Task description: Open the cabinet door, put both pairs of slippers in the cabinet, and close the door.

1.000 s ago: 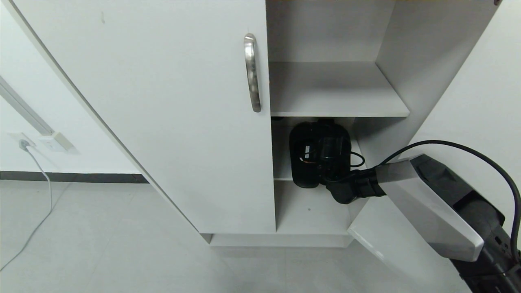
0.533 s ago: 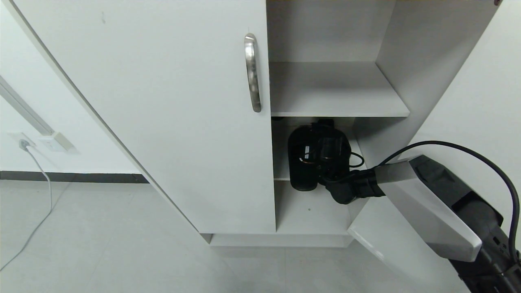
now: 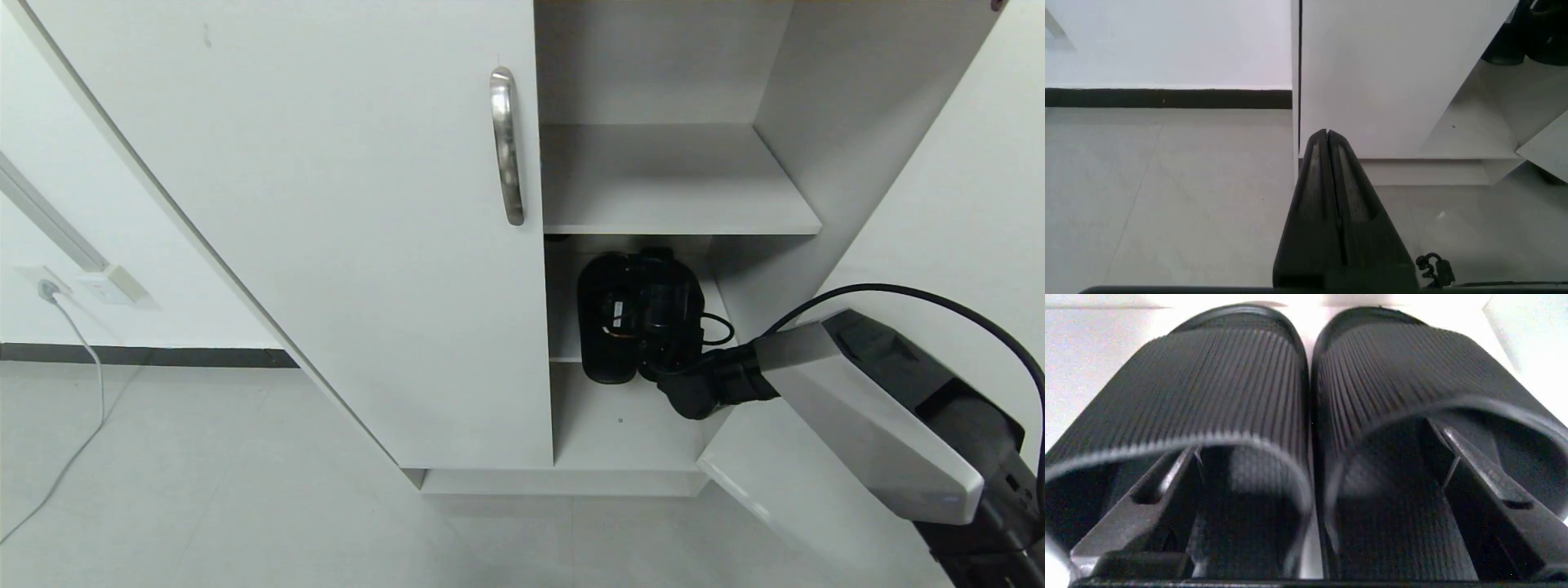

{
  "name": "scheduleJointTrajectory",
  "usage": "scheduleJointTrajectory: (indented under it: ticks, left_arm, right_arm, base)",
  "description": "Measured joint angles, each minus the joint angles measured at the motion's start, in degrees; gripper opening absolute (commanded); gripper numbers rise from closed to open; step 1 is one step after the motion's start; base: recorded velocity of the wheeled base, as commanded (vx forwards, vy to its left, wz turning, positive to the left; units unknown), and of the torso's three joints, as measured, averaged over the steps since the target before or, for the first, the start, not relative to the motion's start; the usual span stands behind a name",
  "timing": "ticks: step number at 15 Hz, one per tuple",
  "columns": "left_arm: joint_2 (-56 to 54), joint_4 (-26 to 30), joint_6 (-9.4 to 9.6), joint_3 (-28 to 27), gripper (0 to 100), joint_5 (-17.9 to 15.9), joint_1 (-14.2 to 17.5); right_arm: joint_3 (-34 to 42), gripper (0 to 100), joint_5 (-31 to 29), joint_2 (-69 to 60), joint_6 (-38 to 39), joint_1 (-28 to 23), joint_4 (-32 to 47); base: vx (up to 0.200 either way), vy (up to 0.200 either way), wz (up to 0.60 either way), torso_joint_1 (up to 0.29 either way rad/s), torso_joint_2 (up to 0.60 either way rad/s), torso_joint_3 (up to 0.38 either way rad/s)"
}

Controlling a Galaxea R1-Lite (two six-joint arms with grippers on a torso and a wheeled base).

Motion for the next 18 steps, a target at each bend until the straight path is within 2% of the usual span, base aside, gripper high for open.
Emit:
scheduleJointTrajectory:
  ticks: [5,10,12,14,18]
  left_arm:
    - [0.0,0.0,0.16,0.0,0,0.0,0.0]
    - [0.0,0.02,0.27,0.0,0,-0.09,0.0]
    - [0.0,0.02,0.22,0.0,0,-0.09,0.0]
    - [0.0,0.0,0.2,0.0,0,-0.09,0.0]
    - [0.0,0.02,0.11,0.0,0,-0.11,0.0]
  right_arm:
    - [12.7,100,-0.02,-6.45,0.07,1.82,-6.75]
    - [35.56,100,-0.26,-16.2,-0.3,7.34,-16.97]
    - [42.29,100,-0.35,-19.57,-0.34,9.52,-21.27]
    - [46.49,100,-0.38,-21.74,-0.41,10.89,-24.38]
    - [48.15,100,-0.38,-23.15,-0.45,11.42,-24.64]
  base:
    - [0.0,0.0,0.0,0.0,0.0,0.0]
    - [0.0,0.0,0.0,0.0,0.0,0.0]
    - [0.0,0.0,0.0,0.0,0.0,0.0]
    - [-0.1,0.0,0.0,0.001,0.01,0.001]
    - [-0.2,0.0,0.0,0.004,0.0,0.002]
